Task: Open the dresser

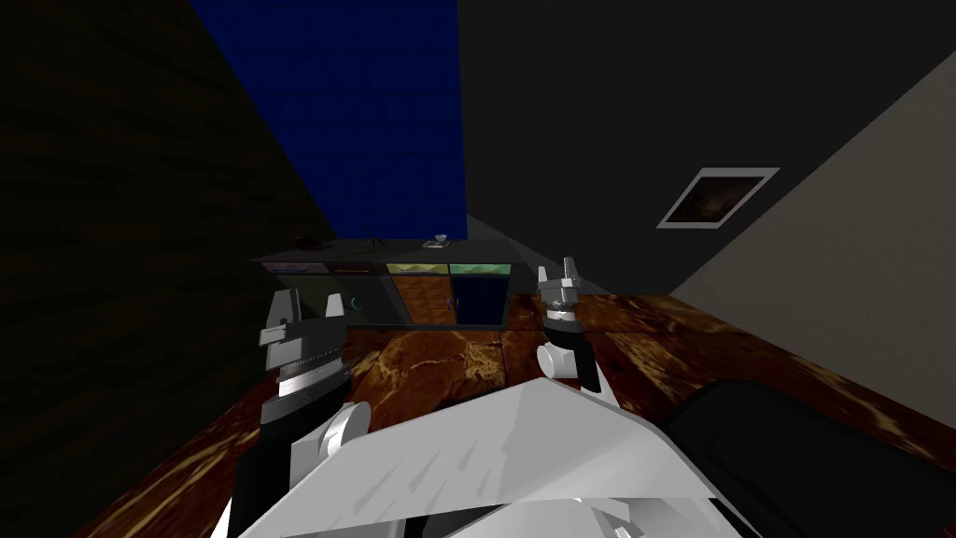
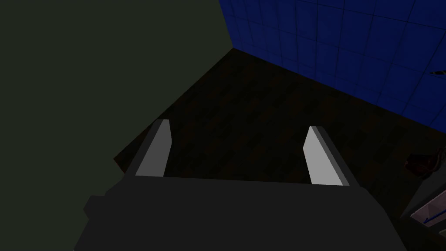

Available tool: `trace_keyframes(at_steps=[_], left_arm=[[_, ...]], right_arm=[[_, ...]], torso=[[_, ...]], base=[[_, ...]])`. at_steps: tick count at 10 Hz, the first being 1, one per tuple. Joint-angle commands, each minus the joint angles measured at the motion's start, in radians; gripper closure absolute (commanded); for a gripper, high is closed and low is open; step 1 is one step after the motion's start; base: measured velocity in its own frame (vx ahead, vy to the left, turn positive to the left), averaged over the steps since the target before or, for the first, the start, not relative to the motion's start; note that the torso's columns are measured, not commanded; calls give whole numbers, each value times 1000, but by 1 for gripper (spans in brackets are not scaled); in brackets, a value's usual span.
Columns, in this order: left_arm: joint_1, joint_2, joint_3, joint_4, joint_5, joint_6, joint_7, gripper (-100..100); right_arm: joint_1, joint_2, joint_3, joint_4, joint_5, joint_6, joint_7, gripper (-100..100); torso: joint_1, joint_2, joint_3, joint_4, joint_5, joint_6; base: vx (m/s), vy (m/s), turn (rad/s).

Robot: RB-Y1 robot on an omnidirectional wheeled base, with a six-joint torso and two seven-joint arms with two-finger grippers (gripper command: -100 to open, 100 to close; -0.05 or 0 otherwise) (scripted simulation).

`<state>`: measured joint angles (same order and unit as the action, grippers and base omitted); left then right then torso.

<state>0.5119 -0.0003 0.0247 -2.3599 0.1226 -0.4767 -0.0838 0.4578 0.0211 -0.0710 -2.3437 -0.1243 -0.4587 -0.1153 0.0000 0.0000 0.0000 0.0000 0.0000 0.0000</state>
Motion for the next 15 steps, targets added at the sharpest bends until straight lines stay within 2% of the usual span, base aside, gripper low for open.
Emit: trace_keyframes(at_steps=[1,9,10,12,15], left_arm=[[0,0,0,0,0,0,0,0],[0,0,0,0,0,0,0,0],[-9,45,2,32,3,-3,7,-100],[-21,83,5,76,8,-8,17,-100],[-47,127,12,168,19,-19,39,-100]], right_arm=[[0,0,0,0,0,0,0,0],[0,0,0,0,0,0,0,0],[0,0,0,0,0,0,0,0],[0,0,0,0,0,0,0,0],[0,0,0,0,0,0,0,0]], torso=[[0,40,-82,41,0,0],[0,618,-1234,617,0,0],[0,691,-1382,691,0,0],[-1,732,-1472,733,0,0],[-1,737,-1477,738,0,0]], base=[[0,0,0],[0,0,0],[35,-14,-23],[54,-26,-29],[92,-42,-40]])
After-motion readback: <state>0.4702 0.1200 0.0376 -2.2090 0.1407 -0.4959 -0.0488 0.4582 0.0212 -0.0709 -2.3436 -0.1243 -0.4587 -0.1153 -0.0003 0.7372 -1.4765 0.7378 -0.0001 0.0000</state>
